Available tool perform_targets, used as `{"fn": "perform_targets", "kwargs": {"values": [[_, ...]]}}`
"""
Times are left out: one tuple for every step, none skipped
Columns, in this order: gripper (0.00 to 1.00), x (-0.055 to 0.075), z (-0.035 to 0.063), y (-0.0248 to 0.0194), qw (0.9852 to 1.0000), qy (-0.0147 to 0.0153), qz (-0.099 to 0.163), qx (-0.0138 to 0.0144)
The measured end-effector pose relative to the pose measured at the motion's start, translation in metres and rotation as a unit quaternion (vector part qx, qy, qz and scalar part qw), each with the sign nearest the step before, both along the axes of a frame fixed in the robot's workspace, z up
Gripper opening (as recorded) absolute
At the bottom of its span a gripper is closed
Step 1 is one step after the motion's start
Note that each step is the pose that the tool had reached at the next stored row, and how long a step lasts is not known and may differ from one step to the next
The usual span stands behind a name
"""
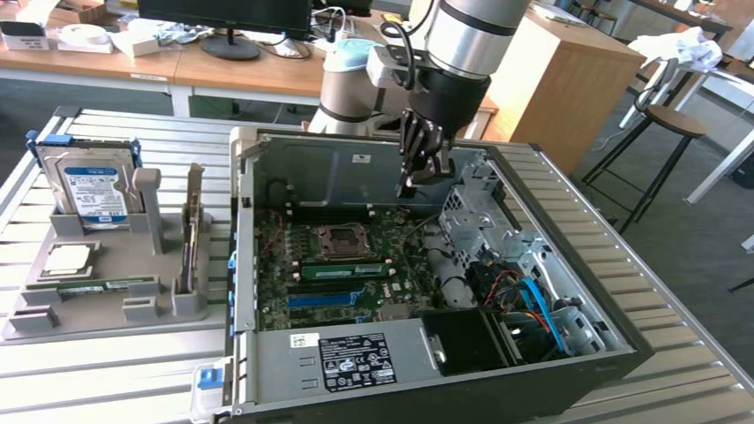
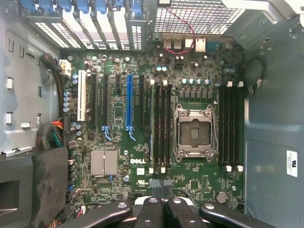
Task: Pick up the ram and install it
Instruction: 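Insert the ram into the slot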
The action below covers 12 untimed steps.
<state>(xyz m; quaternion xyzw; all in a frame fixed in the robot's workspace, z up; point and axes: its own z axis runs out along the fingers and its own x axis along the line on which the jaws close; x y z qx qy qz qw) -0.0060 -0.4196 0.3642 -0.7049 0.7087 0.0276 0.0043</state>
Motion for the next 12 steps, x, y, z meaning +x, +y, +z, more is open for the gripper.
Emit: {"fn": "perform_targets", "kwargs": {"values": [[0.1, 0.0, 0.0, 0.0, 1.0, 0.0, 0.0, 0.0], [0.1, 0.0, 0.0, 0.0, 1.0, 0.0, 0.0, 0.0], [0.1, 0.0, 0.0, 0.0, 1.0, 0.0, 0.0, 0.0], [0.1, 0.0, 0.0, 0.0, 1.0, 0.0, 0.0, 0.0], [0.1, 0.0, 0.0, 0.0, 1.0, 0.0, 0.0, 0.0], [0.1, 0.0, 0.0, 0.0, 1.0, 0.0, 0.0, 0.0], [0.1, 0.0, 0.0, 0.0, 1.0, 0.0, 0.0, 0.0], [0.1, 0.0, 0.0, 0.0, 1.0, 0.0, 0.0, 0.0], [0.1, 0.0, 0.0, 0.0, 1.0, 0.0, 0.0, 0.0], [0.1, 0.0, -0.0002, 0.0, 1.0, 0.0, 0.0, 0.0], [0.1, 0.0, -0.0008, 0.0, 1.0, 0.0, 0.0, 0.0], [0.1, 0.0, -0.0016, 0.0, 1.0, 0.0, 0.0, 0.0001]]}}
